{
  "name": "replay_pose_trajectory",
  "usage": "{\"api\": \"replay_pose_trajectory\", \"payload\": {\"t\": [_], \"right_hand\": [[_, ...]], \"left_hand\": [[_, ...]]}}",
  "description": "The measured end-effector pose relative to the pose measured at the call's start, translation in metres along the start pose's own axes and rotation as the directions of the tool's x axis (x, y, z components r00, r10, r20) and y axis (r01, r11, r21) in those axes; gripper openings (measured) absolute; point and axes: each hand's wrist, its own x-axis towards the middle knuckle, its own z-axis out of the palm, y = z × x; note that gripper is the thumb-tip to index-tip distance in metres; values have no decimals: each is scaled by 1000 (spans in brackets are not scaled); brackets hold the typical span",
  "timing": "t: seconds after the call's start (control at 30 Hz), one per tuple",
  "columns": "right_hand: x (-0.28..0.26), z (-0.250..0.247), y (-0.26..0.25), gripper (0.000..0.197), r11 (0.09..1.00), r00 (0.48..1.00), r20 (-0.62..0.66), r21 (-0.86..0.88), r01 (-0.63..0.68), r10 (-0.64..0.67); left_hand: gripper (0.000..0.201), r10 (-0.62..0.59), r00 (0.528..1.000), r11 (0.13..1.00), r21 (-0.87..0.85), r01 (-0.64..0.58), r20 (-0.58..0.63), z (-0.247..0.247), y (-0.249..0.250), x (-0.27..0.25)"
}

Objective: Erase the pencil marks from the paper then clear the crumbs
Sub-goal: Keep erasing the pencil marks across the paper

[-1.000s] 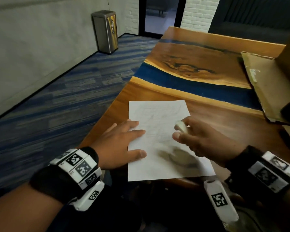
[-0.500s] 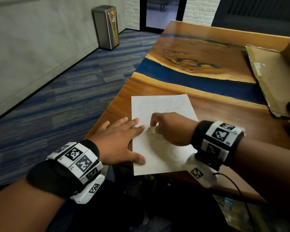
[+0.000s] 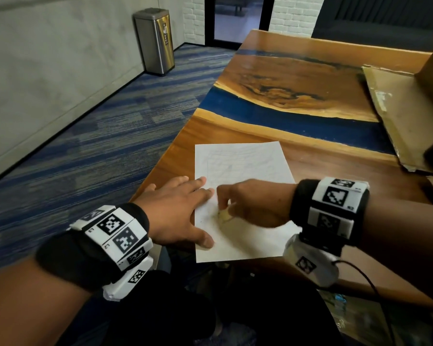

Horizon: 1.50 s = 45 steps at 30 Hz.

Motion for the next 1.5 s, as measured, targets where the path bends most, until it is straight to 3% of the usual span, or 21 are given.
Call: {"api": "replay_pose_trajectory", "payload": {"t": [0.13, 0.37, 0.47, 0.6, 0.67, 0.77, 0.8, 0.93, 1.1, 1.23, 1.27, 1.4, 1.5], "right_hand": [[3, -15, 32, 22, 966, 955, -148, 75, -249, 258], [5, -15, 35, 19, 955, 947, -135, 78, -285, 293], [-1, -12, 24, 16, 974, 963, -140, 31, -226, 228], [-10, 8, 1, 23, 998, 1000, -17, -66, 16, -18], [-6, 4, 9, 21, 998, 997, -66, -58, -29, 25], [-2, -10, 30, 19, 971, 950, -206, -1, -238, 233], [-2, -8, 29, 20, 972, 952, -200, 2, -235, 230], [-10, 12, 0, 26, 999, 1000, -13, -36, 18, -19], [-2, -7, 31, 9, 976, 960, -185, -27, -217, 209], [-8, 11, 10, 21, 1000, 999, -44, -19, 17, -18], [-8, 10, 12, 22, 1000, 999, -44, -29, 12, -13], [-2, -8, 36, 16, 974, 964, -181, -74, -213, 197], [-9, 5, 18, 21, 997, 996, -90, -77, -13, 6]], "left_hand": [[113, 2, 1000, 999, 38, -3, 20, -2, 0, 1], [109, 50, 998, 984, 170, -44, -31, -21, 16, 17], [113, 38, 999, 992, 119, -41, 23, -23, 17, 21], [117, 59, 996, 979, 194, -70, 61, -29, 18, 24], [119, 66, 995, 964, 252, -83, 76, -31, 19, 25], [123, 66, 995, 965, 250, -82, 71, -29, 17, 25], [123, 67, 995, 967, 240, -83, 73, -28, 15, 25], [122, 80, 993, 975, 202, -96, 82, -26, 10, 26], [124, 77, 993, 973, 209, -95, 94, -25, 10, 27], [119, 90, 991, 974, 201, -109, 103, -27, 10, 26], [119, 90, 990, 972, 207, -111, 105, -28, 11, 26], [120, 81, 990, 970, 221, -104, 112, -29, 12, 25], [117, 89, 990, 968, 225, -112, 109, -29, 12, 25]]}}
